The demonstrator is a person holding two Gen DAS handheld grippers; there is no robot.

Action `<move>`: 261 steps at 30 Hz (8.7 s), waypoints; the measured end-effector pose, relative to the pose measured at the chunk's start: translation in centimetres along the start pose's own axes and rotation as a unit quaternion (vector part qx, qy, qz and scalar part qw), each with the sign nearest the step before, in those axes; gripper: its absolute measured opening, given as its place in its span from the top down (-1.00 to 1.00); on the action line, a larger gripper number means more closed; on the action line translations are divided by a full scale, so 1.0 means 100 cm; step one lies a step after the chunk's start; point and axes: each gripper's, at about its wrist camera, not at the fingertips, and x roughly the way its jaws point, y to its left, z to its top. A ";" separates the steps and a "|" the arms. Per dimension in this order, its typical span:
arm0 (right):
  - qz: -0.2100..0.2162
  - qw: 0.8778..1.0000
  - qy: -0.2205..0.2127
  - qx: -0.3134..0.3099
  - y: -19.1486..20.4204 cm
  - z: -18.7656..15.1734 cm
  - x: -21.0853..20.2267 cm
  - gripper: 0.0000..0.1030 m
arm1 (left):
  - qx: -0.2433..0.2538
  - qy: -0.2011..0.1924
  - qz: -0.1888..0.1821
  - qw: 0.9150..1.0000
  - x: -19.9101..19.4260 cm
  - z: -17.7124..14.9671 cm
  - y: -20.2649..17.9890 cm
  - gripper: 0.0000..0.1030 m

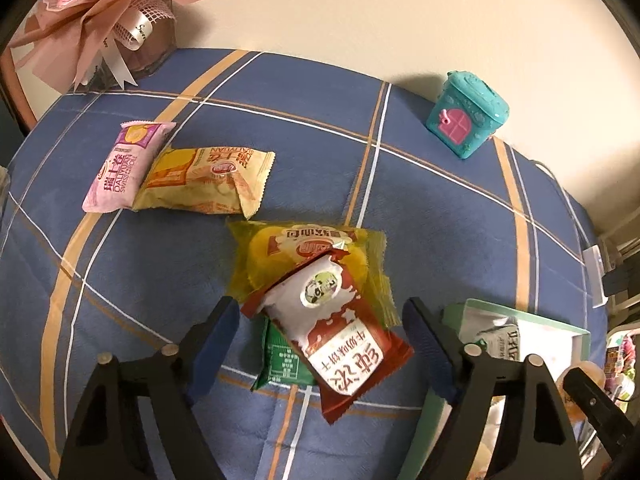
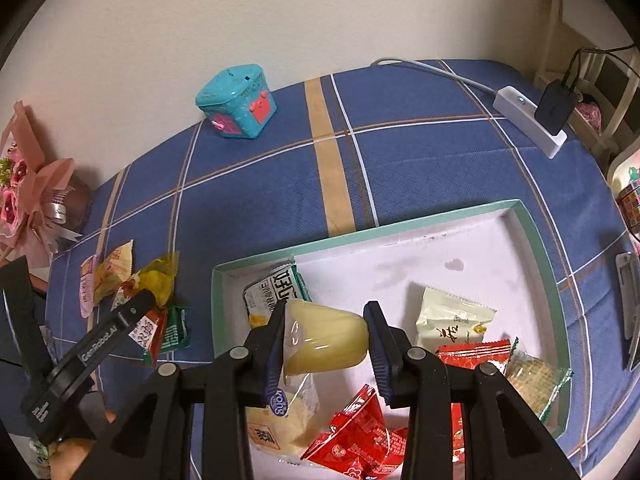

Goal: Organize snacks
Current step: 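Grasp the milk-biscuit packet with left gripper while right grasps the yellow jelly cup, then carry the biscuit packet and jelly cup over the tray and open both grippers, then move both tools back toward the snack pile, then grasp the yellow cake packet with left gripper while right grasps the green packet, then carry the yellow cake and green packets over the tray and open both grippers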

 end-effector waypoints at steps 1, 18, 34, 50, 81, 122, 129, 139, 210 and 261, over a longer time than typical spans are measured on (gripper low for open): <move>0.000 1.000 0.001 0.000 0.000 0.000 0.001 0.23 | -0.001 0.000 0.002 1.000 0.001 0.000 0.000 -0.54; -0.004 1.000 0.007 -0.001 -0.002 0.001 0.000 0.23 | -0.032 -0.006 -0.024 0.999 -0.015 0.002 0.011 0.09; -0.014 0.999 0.006 0.034 -0.035 0.006 -0.018 0.23 | -0.013 -0.032 -0.081 0.996 -0.060 -0.005 -0.026 0.09; -0.083 0.988 -0.006 0.127 -0.134 0.009 -0.037 0.23 | 0.158 0.011 -0.141 0.977 -0.065 -0.060 -0.162 0.09; -0.085 0.991 0.019 0.100 -0.123 0.007 -0.015 -0.21 | 0.178 0.009 -0.097 0.979 -0.059 -0.064 -0.171 -0.26; -0.077 0.995 -0.051 -0.023 0.004 0.010 -0.049 -1.00 | 0.058 -0.113 0.000 0.992 -0.099 0.014 0.009 -1.00; -0.057 0.995 -0.057 -0.066 0.057 0.005 -0.047 -1.00 | 0.036 -0.116 0.037 0.992 -0.109 0.026 0.056 -1.00; -0.030 0.992 -0.038 -0.121 0.125 -0.018 -0.021 -1.00 | -0.032 -0.088 0.072 0.993 -0.099 0.034 0.129 -1.00; -0.062 0.993 -0.022 -0.100 0.121 0.001 0.014 -0.36 | -0.022 -0.018 -0.025 0.999 -0.017 0.033 0.073 -0.99; -0.080 0.992 -0.088 -0.034 0.016 0.033 -0.073 -0.36 | 0.070 -0.093 -0.113 0.987 -0.097 0.021 -0.041 -0.48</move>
